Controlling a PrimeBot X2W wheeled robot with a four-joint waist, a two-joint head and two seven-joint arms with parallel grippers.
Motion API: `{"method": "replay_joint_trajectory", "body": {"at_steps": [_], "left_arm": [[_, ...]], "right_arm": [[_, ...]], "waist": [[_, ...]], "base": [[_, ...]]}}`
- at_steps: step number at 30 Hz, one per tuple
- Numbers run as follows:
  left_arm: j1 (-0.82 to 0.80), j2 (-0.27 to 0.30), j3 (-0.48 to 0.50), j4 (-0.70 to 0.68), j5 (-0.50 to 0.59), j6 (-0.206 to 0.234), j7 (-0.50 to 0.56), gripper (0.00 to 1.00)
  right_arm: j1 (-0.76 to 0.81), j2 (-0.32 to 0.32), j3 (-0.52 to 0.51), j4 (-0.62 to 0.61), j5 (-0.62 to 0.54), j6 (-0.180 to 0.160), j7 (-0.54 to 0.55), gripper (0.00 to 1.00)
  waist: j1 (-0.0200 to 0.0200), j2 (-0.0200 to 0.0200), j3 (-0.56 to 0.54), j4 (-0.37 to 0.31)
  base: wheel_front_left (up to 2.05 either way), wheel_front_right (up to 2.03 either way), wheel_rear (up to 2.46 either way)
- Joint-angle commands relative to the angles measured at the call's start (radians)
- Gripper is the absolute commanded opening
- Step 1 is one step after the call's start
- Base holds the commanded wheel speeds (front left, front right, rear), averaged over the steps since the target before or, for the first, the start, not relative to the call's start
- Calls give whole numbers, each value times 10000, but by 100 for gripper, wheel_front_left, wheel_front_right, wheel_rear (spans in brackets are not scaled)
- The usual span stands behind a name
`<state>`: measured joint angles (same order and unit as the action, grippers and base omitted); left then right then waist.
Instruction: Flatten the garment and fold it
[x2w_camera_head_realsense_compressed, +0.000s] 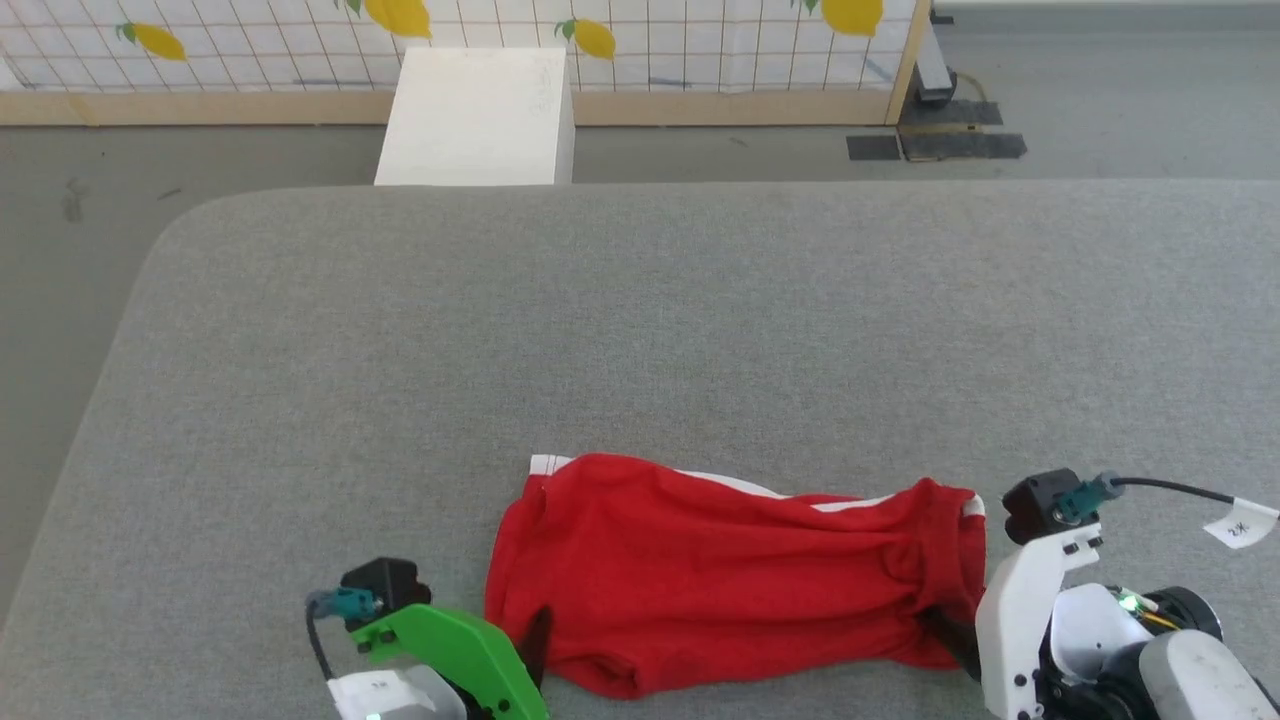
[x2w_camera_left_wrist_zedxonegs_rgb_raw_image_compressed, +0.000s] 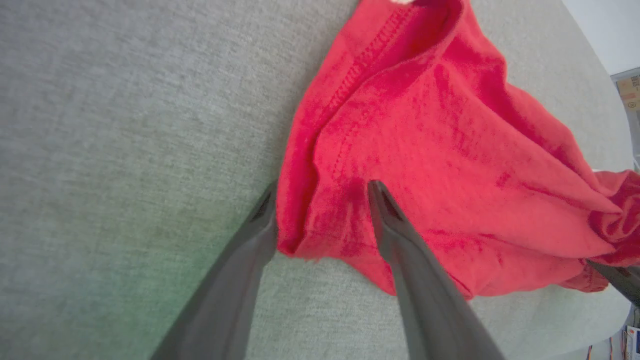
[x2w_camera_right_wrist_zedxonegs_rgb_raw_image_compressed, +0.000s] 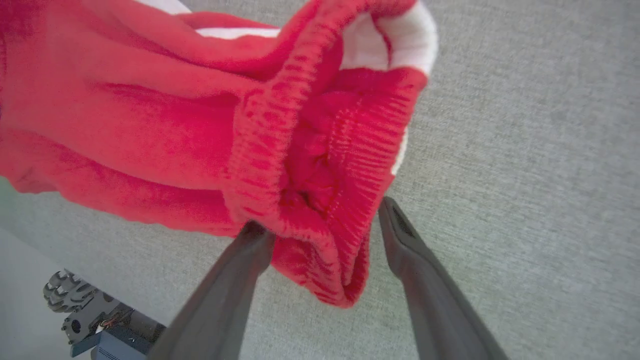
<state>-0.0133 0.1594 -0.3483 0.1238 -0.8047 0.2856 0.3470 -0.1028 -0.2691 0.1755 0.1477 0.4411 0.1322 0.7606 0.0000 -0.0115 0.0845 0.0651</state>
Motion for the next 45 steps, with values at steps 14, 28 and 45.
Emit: {"method": "replay_joint_trajectory", "body": {"at_steps": [14,28,45], "left_arm": [[-647,1124,1426,-1413,663,-321,-2112,100],[-1328,1446,1243,-755,3956,-1488,-6075,100],[-822,-355,2872,-1208,5547,-2720,-6086,100]], "right_arm": [[991,674,-1474,-1863,-436,-15,-459,100],[224,1712,-2096,-846,-1742,-15,-256,100],[-360,1594,-1199,458,-1694,-15,-106,0]], "waist": [[0,115,-312,-104],[0,115,506,-37],[0,115,1033,48]], "base": [[0,0,0],[0,0,0],[0,0,0]]}}
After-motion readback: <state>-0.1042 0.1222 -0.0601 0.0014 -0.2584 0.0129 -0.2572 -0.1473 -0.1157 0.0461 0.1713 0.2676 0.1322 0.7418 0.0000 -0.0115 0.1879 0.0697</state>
